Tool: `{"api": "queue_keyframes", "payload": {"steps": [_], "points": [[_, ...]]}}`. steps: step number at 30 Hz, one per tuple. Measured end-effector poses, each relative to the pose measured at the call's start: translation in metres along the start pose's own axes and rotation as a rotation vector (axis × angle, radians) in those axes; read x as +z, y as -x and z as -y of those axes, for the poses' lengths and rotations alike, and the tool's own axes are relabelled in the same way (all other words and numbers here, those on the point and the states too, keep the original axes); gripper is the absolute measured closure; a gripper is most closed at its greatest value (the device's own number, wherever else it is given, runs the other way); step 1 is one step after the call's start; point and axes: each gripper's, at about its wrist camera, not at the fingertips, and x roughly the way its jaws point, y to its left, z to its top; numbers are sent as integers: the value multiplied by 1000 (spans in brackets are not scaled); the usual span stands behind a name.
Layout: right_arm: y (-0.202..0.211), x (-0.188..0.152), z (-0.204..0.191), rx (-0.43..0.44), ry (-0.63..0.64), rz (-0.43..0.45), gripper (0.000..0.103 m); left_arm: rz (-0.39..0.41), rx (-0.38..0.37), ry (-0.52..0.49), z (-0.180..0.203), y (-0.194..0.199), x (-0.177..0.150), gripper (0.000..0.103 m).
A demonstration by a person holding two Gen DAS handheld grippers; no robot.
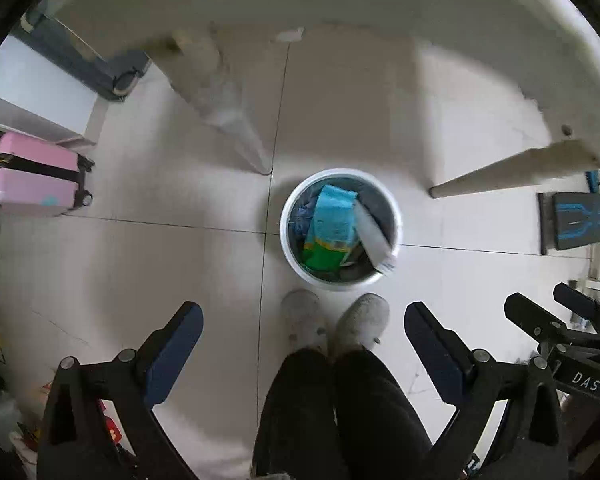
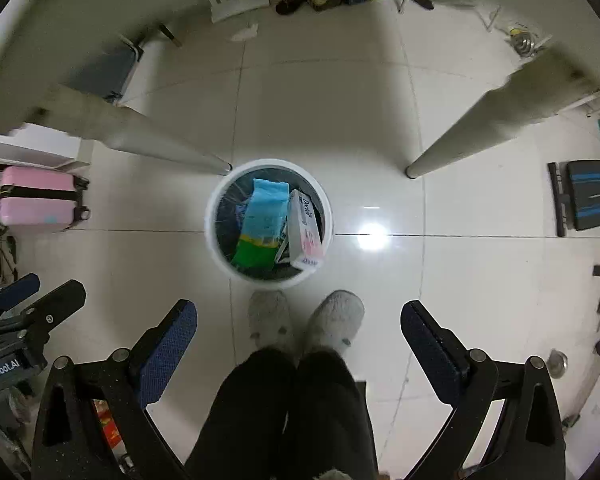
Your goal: Collect trash
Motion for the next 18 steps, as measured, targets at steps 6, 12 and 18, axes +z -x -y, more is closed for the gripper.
{"api": "queue_keyframes", "payload": {"steps": [6, 12, 18], "points": [[127, -23, -1, 45, -7, 35, 0, 58, -34, -29, 15, 103, -16, 0], [245, -50, -7, 107, -2, 87, 0, 130, -129, -27, 19, 197, -36, 0], [330, -71, -19, 165, 38, 156, 0, 173, -219, -39, 20, 260, -50, 0]]}}
